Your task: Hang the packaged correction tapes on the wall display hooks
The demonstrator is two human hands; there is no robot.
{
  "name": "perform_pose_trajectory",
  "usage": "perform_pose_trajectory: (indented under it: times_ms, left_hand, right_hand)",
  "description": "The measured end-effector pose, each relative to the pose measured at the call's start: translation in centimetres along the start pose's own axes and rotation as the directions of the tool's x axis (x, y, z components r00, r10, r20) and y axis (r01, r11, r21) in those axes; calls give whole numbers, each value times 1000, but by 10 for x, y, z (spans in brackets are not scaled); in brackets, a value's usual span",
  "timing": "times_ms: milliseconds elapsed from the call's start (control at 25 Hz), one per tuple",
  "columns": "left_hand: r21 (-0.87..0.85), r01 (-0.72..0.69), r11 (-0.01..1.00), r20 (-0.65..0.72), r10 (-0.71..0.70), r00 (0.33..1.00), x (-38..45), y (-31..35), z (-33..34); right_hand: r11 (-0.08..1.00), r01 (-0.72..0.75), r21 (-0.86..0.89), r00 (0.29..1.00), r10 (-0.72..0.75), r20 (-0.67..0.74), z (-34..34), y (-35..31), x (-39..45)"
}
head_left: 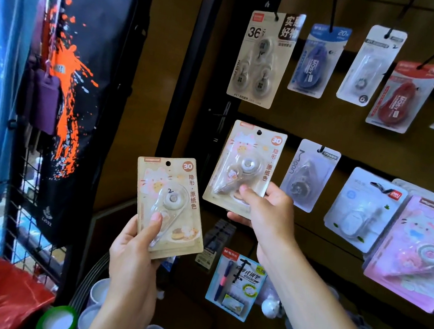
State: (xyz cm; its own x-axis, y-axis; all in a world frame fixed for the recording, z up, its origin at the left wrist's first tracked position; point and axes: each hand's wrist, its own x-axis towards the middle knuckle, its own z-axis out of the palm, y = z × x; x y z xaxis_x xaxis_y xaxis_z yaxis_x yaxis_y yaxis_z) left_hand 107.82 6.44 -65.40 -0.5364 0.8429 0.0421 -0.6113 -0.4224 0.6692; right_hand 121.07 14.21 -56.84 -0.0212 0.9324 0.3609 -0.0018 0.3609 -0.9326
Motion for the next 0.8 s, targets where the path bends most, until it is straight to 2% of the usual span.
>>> perform_pose_trajectory:
  times_ms: [240, 480, 680, 800]
  left_hand:
    - [4, -2, 1000, 5, 2, 1000, 0, 3, -1]
    - [38, -2, 999, 63, -1, 998, 0, 5, -1]
    - [69, -14, 998, 78, 9, 997, 4, 9, -3]
    - [108, -21, 994, 82, 12, 997, 13, 9, -10]
  right_hand:
    - [995, -94, -19, 990, 92, -107, 2, 5, 21]
    - [955, -289, 67, 937, 296, -187, -4, 7, 61]
    - [902, -399, 164, 906, 415, -79, 0, 20, 65]
    - [894, -447, 17, 895, 447, 11, 0, 29, 37]
